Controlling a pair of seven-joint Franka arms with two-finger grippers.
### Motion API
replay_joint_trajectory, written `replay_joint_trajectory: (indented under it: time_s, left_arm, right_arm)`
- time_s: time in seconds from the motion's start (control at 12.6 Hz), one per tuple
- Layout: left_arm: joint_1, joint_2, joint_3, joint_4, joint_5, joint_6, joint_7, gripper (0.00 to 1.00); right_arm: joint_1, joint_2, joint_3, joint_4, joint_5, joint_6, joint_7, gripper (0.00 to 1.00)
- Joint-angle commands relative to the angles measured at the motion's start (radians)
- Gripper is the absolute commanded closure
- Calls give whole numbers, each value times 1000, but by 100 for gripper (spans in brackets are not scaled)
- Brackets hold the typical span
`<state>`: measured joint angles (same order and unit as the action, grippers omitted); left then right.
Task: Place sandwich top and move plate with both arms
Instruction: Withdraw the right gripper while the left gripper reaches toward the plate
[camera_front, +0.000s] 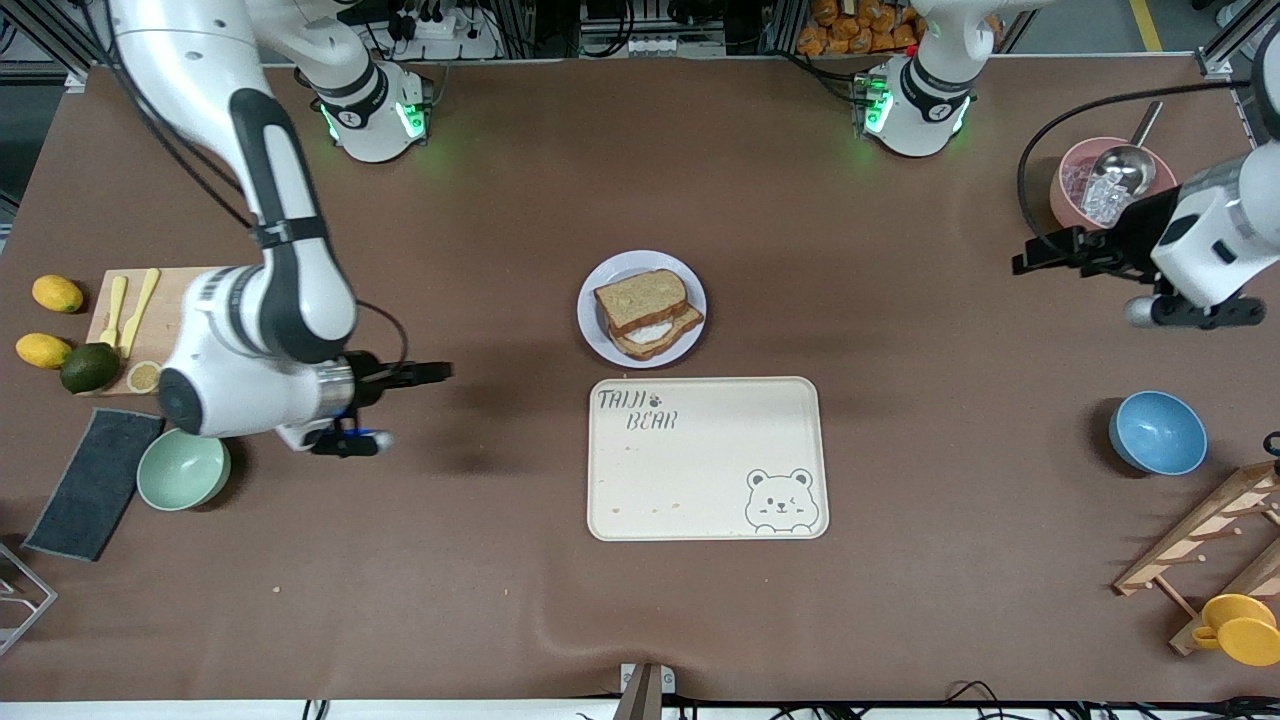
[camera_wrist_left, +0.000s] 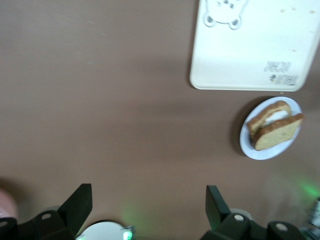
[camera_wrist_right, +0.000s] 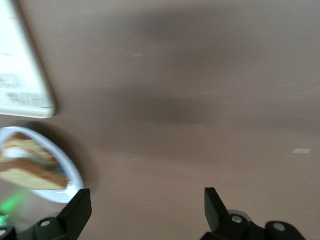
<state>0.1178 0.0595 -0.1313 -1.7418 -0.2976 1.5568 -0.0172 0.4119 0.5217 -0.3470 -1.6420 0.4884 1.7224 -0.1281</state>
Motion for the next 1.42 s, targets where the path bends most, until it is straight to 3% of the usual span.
replay_joint_trajectory:
  time_s: [0.0, 0.32, 0.63, 1.03, 1.34]
  left_arm:
    - [0, -24, -11, -152, -115, 113, 55, 0]
    - [-3, 3, -94, -297, -233, 248, 149, 0]
    - [-3, 45, -149, -422, -414, 392, 221, 0]
    - [-1, 141, -163, -588, -803, 491, 660, 0]
    - [-33, 269, -166, -617, -986, 545, 974, 4]
  right_arm:
    - [-54, 3, 13, 36, -108, -17, -98, 0]
    - [-209, -2, 6, 56, -154, -20, -396, 0]
    - [-318, -3, 8, 144, -240, -90, -507, 0]
    - [-340, -37, 3, 419, -266, -455, -313, 0]
    - [-321, -60, 6, 481, -329, -497, -193, 0]
